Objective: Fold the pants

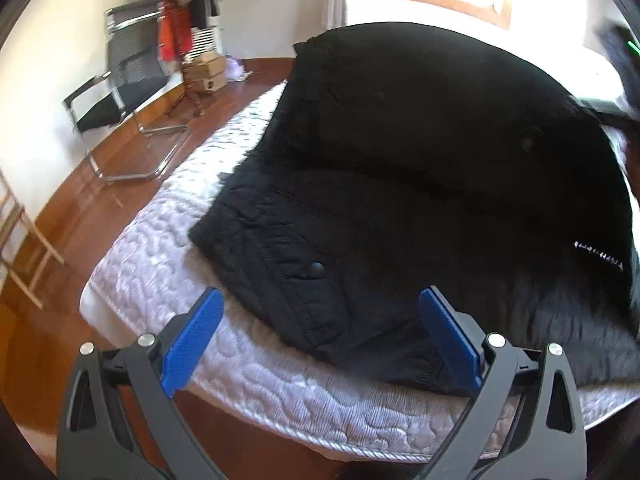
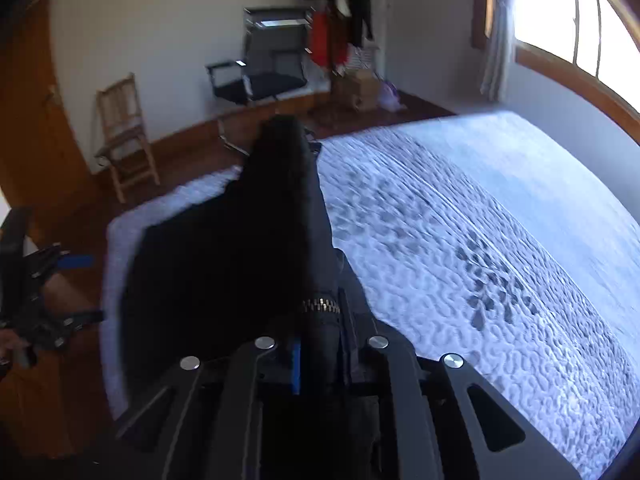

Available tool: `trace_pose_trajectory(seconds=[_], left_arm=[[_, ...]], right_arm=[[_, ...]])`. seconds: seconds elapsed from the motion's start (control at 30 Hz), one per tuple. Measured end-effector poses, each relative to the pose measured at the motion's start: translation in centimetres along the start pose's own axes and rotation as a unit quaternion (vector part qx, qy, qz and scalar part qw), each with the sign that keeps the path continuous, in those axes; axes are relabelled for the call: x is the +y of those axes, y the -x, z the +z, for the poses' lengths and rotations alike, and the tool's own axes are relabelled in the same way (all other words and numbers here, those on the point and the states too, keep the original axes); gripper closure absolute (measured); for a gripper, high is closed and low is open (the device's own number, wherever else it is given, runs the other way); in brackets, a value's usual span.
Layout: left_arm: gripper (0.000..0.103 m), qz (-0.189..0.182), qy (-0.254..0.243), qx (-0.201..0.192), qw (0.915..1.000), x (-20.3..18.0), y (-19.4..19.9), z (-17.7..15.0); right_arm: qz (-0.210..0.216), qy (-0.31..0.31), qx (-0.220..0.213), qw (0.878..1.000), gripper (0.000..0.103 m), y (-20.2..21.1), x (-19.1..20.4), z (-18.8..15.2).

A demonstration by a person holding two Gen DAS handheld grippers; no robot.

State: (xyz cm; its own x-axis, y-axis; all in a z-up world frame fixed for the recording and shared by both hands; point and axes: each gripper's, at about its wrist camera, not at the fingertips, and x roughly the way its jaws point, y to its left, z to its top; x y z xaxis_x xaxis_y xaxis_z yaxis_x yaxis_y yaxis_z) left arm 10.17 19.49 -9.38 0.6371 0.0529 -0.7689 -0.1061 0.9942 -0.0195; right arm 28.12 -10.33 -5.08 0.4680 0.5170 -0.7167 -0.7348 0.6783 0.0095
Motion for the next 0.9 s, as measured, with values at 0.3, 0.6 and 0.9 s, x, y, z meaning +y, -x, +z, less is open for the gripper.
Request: trace_pose_trajectory(seconds=[0.3, 0.6, 0.9], left_arm=[[0.005, -0.014, 0.064, -0.063, 0.9958, 2.1, 4.3, -0.4], [0.003, -0.05, 0.06, -0.044, 0.996, -0.7, -0.6, 1.8], [0.003, -0.061, -0.002, -0.011, 0.9981, -7.0, -5.3, 0.7]], right_arm=[[0.038, 0.146, 0.063, 0.987, 0.089, -0.9, 13.4, -9.6], [0.041, 0.107, 0.086, 0.99, 0.08, -3.9, 14.5, -13.4], [-0.023, -0.106, 0.027, 0.994, 0.052, 9.1, 8.1, -18.6]])
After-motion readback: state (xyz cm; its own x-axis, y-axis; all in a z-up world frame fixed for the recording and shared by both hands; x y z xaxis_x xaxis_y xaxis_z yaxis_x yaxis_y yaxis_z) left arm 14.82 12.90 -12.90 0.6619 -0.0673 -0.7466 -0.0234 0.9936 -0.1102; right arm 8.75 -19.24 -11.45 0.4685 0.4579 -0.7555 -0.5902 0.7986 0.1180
